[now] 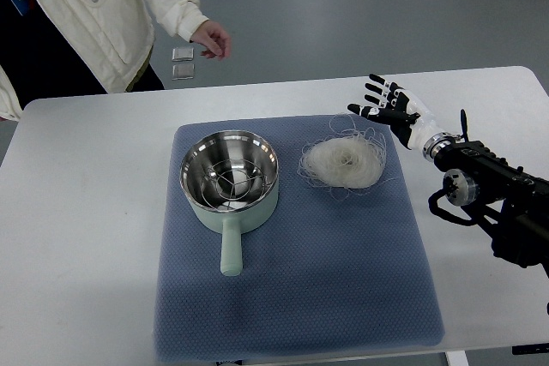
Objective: Put vermicelli into pot with right hand
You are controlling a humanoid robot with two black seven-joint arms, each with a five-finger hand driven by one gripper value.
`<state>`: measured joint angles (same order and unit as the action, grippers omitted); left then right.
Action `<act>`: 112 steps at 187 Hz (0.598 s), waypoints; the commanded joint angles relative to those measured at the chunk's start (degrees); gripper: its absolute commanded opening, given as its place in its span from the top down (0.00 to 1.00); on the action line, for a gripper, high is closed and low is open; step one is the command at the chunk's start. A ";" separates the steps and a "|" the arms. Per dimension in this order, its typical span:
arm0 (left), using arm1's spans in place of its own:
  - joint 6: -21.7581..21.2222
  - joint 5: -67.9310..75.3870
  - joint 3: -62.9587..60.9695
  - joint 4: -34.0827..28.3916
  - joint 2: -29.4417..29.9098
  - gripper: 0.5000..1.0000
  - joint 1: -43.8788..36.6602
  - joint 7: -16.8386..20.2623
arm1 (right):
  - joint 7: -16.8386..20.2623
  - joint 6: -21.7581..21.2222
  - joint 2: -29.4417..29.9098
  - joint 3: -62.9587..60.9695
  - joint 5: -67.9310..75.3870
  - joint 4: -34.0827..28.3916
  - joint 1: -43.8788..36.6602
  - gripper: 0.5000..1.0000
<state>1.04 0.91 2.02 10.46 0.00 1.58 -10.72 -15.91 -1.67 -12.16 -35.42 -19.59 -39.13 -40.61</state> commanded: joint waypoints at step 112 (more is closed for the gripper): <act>0.01 -0.03 0.09 0.00 0.00 0.00 0.00 0.09 | -0.09 -0.09 -0.15 0.09 -0.01 0.01 -0.09 0.14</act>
<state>1.06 0.88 2.12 10.46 0.00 1.58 -10.63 -15.98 -1.67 -12.18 -35.42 -19.55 -39.11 -40.68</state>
